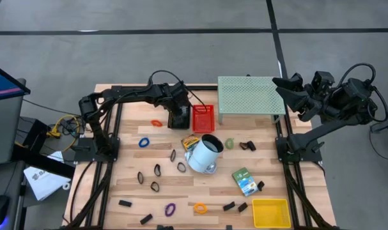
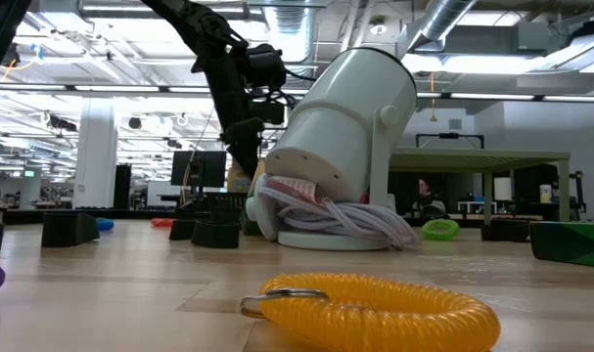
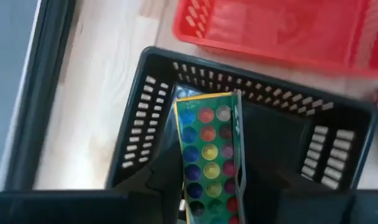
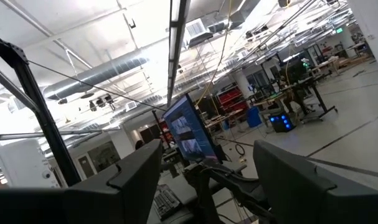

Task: Pick & Place Office Desk Supplies
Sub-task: Put the crayon box into the black bin

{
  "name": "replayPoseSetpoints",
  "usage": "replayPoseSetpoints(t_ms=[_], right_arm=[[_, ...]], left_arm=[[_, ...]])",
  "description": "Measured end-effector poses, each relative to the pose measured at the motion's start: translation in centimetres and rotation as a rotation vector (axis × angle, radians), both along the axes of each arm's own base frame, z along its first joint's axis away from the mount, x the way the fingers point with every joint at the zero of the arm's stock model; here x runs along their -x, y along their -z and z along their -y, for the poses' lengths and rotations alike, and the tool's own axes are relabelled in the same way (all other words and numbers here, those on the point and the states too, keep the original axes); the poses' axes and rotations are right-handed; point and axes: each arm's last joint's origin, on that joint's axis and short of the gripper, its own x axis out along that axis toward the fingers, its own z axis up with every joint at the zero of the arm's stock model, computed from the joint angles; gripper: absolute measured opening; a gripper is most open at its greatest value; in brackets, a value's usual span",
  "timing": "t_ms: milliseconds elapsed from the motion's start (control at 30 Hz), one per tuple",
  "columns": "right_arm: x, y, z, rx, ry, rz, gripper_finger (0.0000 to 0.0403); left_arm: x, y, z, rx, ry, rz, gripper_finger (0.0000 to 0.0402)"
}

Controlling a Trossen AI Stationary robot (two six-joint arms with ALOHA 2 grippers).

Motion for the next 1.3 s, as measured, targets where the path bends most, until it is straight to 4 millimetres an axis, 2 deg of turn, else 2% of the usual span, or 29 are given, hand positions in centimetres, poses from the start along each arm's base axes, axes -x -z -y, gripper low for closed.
replayPoseSetpoints(t_ms=[267, 367, 767, 900, 1300], right_arm=[[0.0, -0.1, 0.0, -0.008, 0.011, 0.006, 0.0249], [0.1, -0.2, 0.1, -0.014, 0.011, 0.021, 0.0249], [0.1, -0.2, 0.1, -0.025, 0.035, 0.023, 0.0249], [0.1, -0.2, 0.1, -0.026, 0.035, 0.023, 0.0249], [-0.4, -0.2, 0.0, -0.027, 0.035, 0.025, 0.0249]], left_arm=[[-0.1, -0.1, -0.4, -0.15, 0.303, -0.082, 0.0111], [0.0, -0.2, -0.8, -0.185, 0.362, -0.104, 0.0114], [0.6, -2.0, -3.3, -0.171, 0.376, -0.046, 0.0118], [1.0, -2.0, -3.6, -0.124, 0.387, -0.035, 0.0128], [1.3, -2.1, -4.1, -0.149, 0.424, -0.05, 0.0165]])
